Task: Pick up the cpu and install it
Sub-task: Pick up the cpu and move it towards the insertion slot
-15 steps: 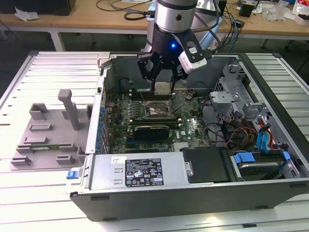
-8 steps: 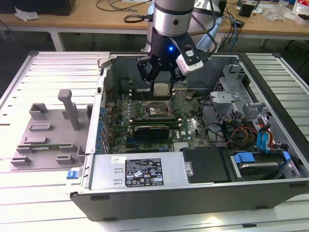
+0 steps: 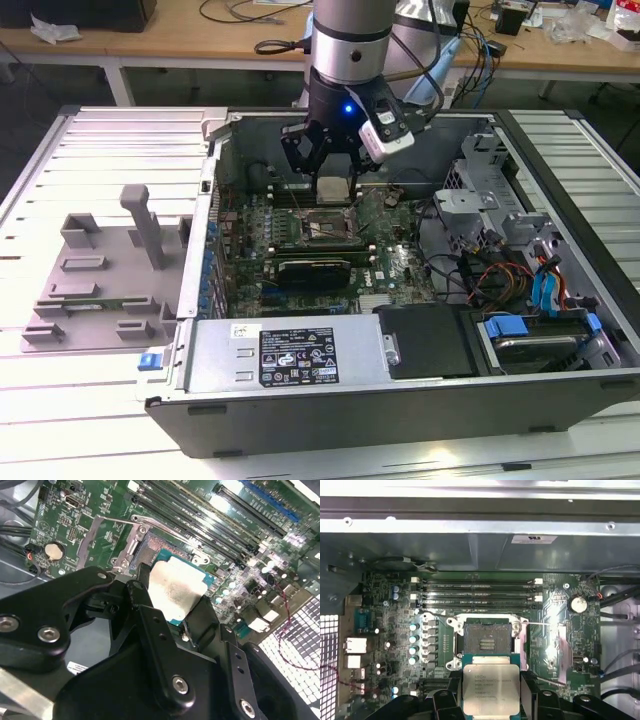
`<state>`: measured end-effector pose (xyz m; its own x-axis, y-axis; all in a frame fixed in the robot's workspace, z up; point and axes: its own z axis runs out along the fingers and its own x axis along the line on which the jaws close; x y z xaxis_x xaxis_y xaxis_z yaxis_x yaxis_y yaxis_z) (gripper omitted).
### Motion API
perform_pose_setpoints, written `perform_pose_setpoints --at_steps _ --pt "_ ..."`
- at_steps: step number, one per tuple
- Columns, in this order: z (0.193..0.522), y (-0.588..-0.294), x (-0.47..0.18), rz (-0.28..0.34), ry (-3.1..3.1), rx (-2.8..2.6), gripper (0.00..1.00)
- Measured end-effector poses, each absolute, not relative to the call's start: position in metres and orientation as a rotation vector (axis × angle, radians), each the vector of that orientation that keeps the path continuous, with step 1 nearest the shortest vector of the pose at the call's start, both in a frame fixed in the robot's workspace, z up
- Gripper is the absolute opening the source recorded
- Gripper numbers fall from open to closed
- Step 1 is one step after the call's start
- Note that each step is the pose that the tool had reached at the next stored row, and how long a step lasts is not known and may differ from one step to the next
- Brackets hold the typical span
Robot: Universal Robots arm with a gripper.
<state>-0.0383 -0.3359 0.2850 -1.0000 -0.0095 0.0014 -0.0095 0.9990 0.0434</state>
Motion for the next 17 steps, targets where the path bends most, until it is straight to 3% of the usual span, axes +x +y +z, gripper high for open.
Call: perform_pose_setpoints --at_steps 17 --pt "0.266 -0.332 -0.039 -0.062 -3.139 0.015 0.55"
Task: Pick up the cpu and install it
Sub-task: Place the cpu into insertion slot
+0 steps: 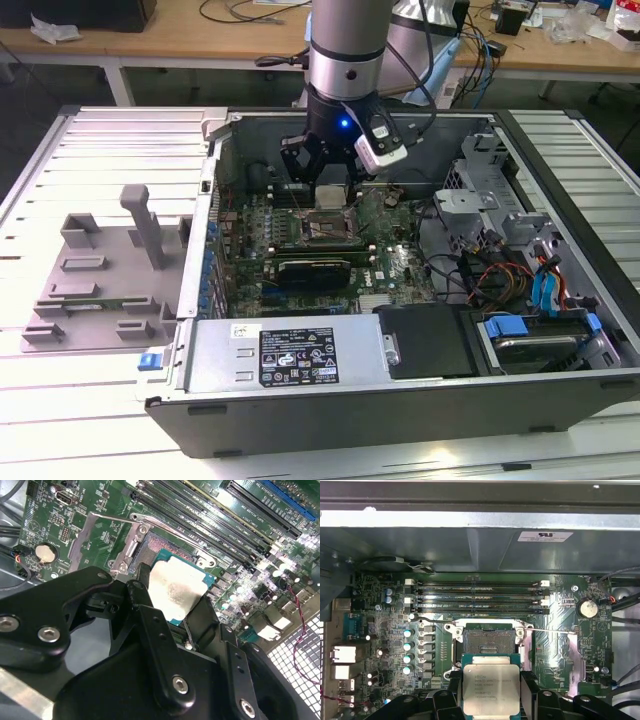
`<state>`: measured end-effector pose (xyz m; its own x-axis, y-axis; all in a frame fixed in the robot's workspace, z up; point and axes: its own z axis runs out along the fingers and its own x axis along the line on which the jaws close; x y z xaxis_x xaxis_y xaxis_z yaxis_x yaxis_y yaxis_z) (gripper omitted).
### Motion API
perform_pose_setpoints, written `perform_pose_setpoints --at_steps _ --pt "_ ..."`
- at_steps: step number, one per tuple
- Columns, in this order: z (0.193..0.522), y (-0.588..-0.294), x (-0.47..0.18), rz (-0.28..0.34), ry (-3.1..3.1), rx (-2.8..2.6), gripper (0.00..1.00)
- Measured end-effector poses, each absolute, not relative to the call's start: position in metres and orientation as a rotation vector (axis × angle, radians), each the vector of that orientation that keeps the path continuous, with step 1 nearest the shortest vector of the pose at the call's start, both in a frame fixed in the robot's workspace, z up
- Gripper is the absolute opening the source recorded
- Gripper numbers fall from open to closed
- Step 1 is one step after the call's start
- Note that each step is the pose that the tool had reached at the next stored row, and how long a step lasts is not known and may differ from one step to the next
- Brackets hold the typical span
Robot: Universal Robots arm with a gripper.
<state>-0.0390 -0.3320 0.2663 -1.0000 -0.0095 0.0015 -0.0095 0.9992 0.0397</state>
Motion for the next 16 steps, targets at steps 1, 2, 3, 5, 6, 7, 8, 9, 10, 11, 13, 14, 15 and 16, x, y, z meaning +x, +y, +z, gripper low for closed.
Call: perform_pose_setpoints --at_steps 1,2,3,5,6,7,8,9,10,11,13,14,15,16 --pt "0.2662 -0.3320 -0.0390 -0.062 -3.139 0.015 0.55" --pt "0.2662 -0.3320 -0.0390 -0.062 -3.139 0.015 0.55" --pt "0.2661 -0.3320 -0.0390 -0.063 -3.139 0.015 0.55" --pt "0.2660 -0.3320 -0.0390 -0.062 -3.139 0.015 0.55" --pt "0.2659 -0.3320 -0.0390 -0.062 -3.139 0.015 0.55" --pt "0.2659 -0.3320 -0.0390 -0.062 -3.139 0.014 0.55" --pt "0.2659 -0.3320 -0.0389 -0.062 -3.139 0.005 0.55" --pt "0.2658 -0.3320 -0.0389 -0.063 -3.140 -0.029 0.55" --pt "0.2658 -0.3320 -0.0389 -0.063 -3.140 -0.077 0.55" --pt "0.2658 -0.3320 -0.0389 -0.063 -3.139 -0.119 0.55" --pt "0.2657 -0.3320 -0.0389 -0.063 -3.135 -0.209 0.55" --pt "0.2657 -0.3320 -0.0390 -0.063 -3.134 -0.232 0.55" --pt "0.2657 -0.3320 -0.0390 -0.063 -3.131 -0.270 0.55" --pt "0.2657 -0.3320 -0.0390 -0.063 -3.129 -0.306 0.55"
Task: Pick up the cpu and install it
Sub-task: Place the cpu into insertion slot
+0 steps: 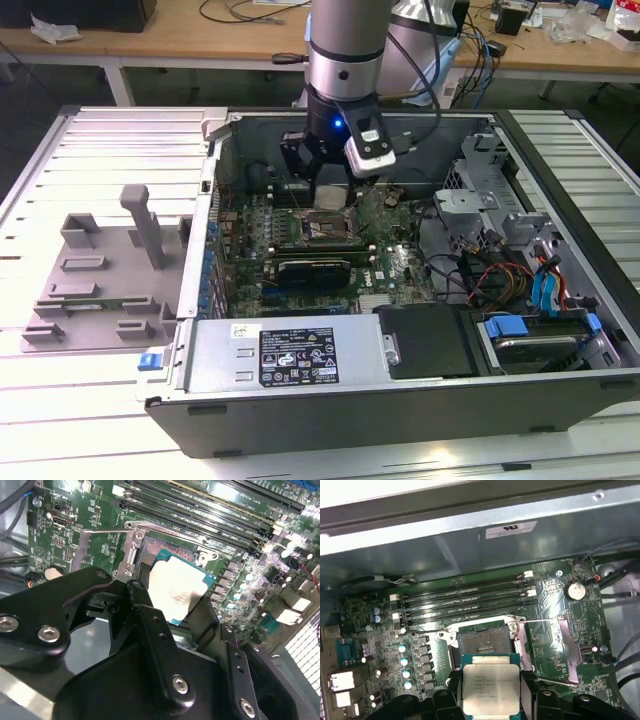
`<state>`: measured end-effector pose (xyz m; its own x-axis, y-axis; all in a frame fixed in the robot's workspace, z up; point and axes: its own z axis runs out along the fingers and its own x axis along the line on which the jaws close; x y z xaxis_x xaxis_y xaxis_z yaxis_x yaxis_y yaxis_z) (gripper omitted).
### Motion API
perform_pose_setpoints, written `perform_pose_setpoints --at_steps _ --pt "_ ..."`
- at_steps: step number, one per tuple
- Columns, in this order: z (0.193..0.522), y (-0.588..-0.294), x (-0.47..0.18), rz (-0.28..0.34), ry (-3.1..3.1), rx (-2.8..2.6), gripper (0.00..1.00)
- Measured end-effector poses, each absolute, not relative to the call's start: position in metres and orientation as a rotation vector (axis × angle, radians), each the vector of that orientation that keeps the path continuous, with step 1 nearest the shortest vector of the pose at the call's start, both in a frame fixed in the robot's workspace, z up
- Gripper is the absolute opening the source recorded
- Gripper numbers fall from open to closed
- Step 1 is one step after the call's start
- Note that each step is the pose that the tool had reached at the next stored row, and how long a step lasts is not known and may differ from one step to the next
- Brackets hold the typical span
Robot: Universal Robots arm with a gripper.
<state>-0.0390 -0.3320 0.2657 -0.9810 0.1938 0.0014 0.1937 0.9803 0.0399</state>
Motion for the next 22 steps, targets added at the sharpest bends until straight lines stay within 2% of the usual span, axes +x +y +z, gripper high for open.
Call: perform_pose_setpoints --at_steps 22 --pt "0.2655 -0.3320 -0.0390 0.059 2.909 1.149 0.55"
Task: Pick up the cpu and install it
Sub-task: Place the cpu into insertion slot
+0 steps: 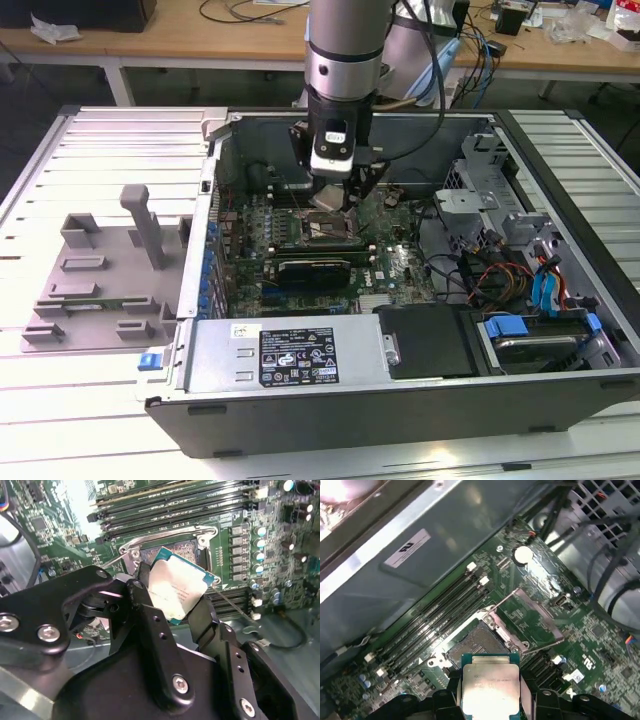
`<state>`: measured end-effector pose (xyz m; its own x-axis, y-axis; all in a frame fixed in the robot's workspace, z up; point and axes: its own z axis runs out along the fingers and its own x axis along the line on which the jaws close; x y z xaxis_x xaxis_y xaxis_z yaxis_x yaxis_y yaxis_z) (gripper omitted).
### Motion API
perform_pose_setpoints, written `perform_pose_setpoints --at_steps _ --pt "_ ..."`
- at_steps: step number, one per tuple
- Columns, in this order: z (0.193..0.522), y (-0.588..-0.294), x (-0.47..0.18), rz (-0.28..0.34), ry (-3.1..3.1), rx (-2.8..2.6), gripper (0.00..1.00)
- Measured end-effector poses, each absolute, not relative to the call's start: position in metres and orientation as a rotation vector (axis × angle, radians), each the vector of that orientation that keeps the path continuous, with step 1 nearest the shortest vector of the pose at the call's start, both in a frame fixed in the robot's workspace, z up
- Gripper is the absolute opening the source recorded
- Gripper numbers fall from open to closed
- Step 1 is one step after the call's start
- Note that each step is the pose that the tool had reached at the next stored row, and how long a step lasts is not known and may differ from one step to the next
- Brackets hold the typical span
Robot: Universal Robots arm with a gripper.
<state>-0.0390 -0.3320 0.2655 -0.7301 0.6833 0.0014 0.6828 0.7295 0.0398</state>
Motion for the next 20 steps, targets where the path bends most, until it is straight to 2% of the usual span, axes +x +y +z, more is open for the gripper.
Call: perform_pose_setpoints --at_steps 20 --pt "0.2649 -0.3320 -0.0390 0.052 2.559 1.784 0.55"
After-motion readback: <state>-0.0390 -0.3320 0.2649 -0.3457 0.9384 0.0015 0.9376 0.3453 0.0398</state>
